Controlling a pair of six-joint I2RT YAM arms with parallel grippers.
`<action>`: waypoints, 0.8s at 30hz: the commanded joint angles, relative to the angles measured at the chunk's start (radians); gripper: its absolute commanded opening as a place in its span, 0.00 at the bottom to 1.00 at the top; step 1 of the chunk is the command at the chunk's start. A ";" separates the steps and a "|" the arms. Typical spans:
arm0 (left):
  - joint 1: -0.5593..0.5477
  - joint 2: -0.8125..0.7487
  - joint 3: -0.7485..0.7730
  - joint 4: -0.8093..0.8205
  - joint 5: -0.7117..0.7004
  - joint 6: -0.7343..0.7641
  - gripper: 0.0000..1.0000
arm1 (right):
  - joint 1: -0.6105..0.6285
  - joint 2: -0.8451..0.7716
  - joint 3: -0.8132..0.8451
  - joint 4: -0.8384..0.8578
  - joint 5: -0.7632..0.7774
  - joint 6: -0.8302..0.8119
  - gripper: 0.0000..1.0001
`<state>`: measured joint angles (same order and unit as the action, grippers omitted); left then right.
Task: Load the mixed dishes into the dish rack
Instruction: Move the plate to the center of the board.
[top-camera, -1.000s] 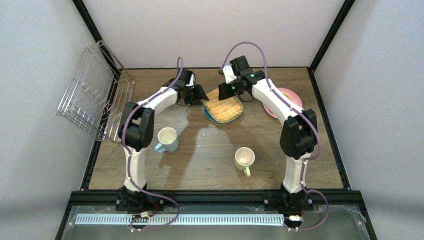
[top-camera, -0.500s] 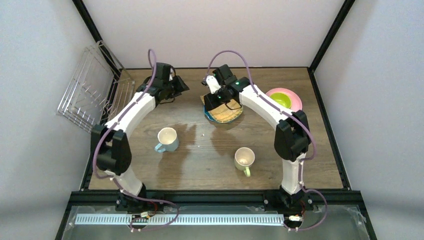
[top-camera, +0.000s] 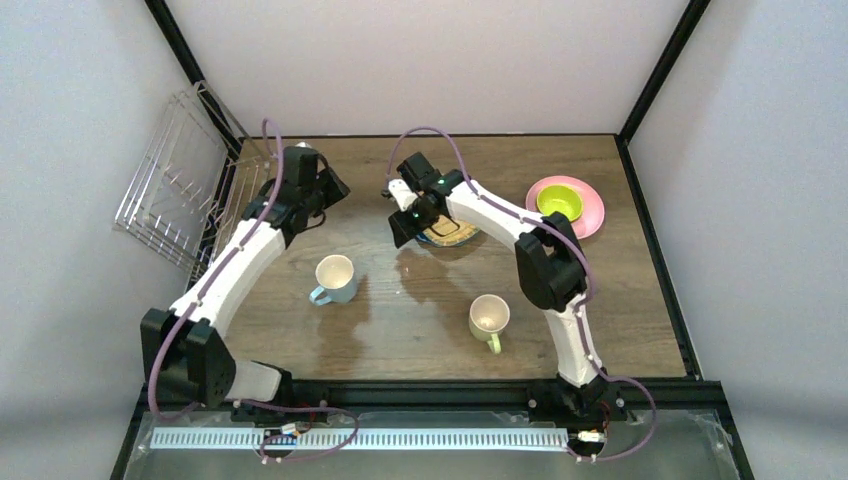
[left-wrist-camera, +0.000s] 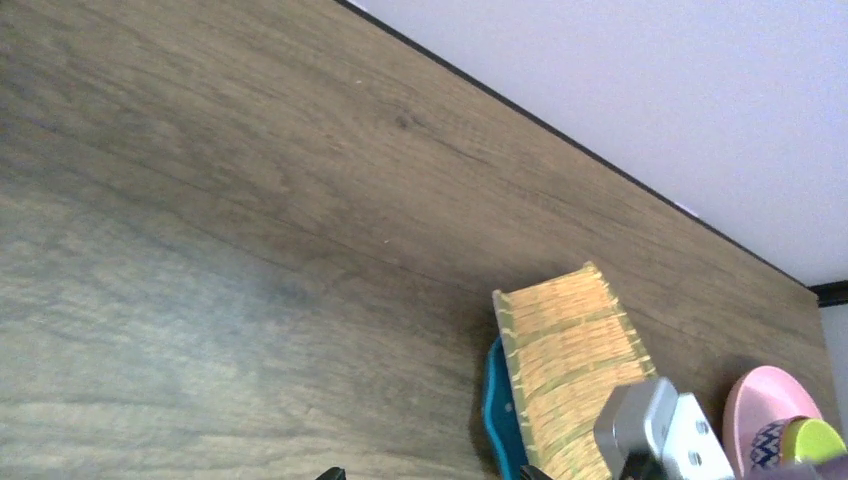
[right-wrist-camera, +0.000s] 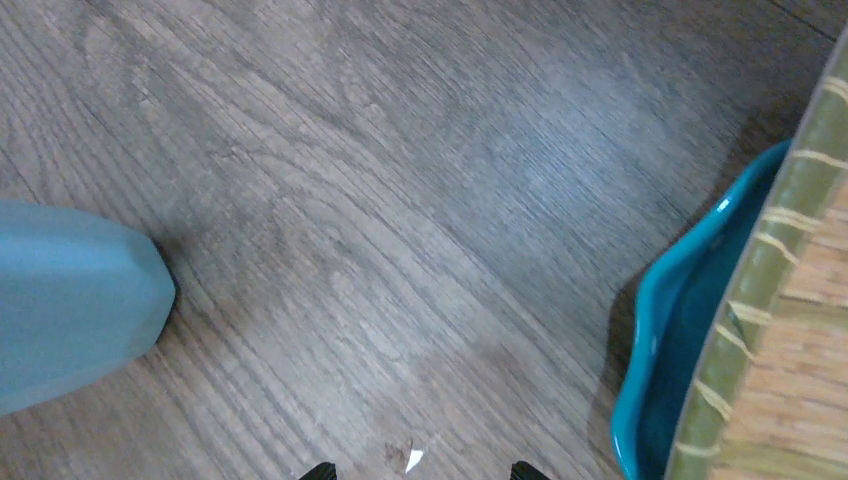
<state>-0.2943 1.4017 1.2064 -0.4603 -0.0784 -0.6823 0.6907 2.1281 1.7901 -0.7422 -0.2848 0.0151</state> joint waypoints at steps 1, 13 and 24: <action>0.007 -0.079 -0.071 -0.038 -0.057 0.006 1.00 | 0.012 0.055 0.070 -0.018 0.009 -0.010 0.99; 0.016 -0.144 -0.199 -0.033 -0.061 -0.007 1.00 | 0.018 0.180 0.180 -0.052 0.071 -0.051 0.99; 0.030 -0.116 -0.240 -0.017 -0.065 -0.016 1.00 | -0.005 0.217 0.176 -0.033 0.124 -0.039 0.99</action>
<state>-0.2726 1.2739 0.9817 -0.4873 -0.1307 -0.6960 0.6998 2.3230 1.9472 -0.7769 -0.1936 -0.0219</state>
